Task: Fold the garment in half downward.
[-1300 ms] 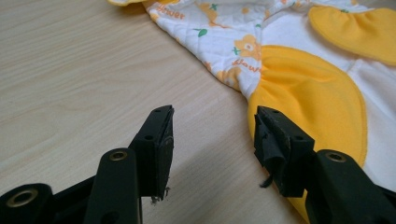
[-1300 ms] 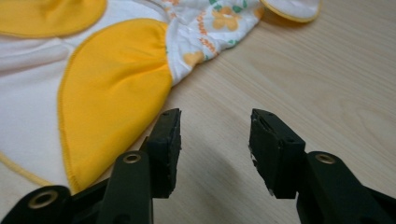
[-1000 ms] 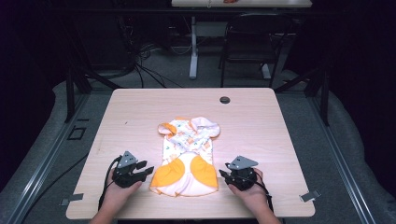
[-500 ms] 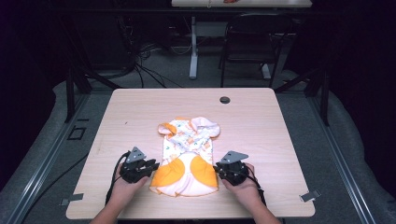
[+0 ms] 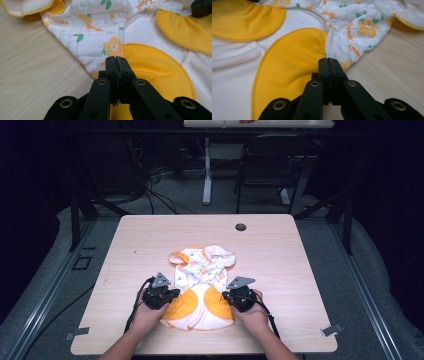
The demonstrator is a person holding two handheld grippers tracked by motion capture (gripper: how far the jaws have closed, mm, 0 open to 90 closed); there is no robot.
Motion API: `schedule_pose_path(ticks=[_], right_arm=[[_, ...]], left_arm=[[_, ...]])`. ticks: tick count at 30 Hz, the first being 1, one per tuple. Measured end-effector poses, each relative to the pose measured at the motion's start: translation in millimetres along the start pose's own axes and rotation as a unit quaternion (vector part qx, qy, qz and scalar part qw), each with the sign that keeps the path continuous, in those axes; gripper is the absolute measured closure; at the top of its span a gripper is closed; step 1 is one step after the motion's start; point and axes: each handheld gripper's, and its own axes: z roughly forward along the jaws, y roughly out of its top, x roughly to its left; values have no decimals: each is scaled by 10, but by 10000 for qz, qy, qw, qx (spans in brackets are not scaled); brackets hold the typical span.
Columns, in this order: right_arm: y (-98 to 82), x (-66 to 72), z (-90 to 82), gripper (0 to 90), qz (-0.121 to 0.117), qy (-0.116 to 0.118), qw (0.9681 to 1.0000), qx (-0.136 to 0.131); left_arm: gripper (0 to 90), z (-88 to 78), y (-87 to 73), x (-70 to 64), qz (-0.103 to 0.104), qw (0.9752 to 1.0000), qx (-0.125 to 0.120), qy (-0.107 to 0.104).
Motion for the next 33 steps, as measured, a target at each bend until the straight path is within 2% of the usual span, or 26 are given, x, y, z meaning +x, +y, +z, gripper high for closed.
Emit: schedule_pose_path(ticks=[4,5,9,14,17,19,22,33], right_arm=[[-4,0,12,897,22,55,10000,52],[-8,11,10,897,-80,44,9999,92],[-12,24,1,897,-167,69,9997,140],[-42,105,-23,897,-280,90,9994,164],[-74,133,-53,897,-265,171,9994,152],[-106,159,-87,897,-246,271,9992,158],[-123,191,-115,897,-309,298,9989,198],[-206,256,-193,897,-311,436,9984,160]], left_arm=[[890,20,-8,-16,2,10000,35,-11],[891,15,-11,-21,29,10000,61,-36],[891,4,-25,-42,98,9999,70,-49],[890,-32,-62,-52,125,9998,70,-113],[890,-61,-100,-64,71,9997,42,-210],[891,-93,-131,-87,138,9995,57,-261],[891,-111,-150,-106,142,9994,56,-297],[893,-193,-225,-207,216,9987,120,-448]])
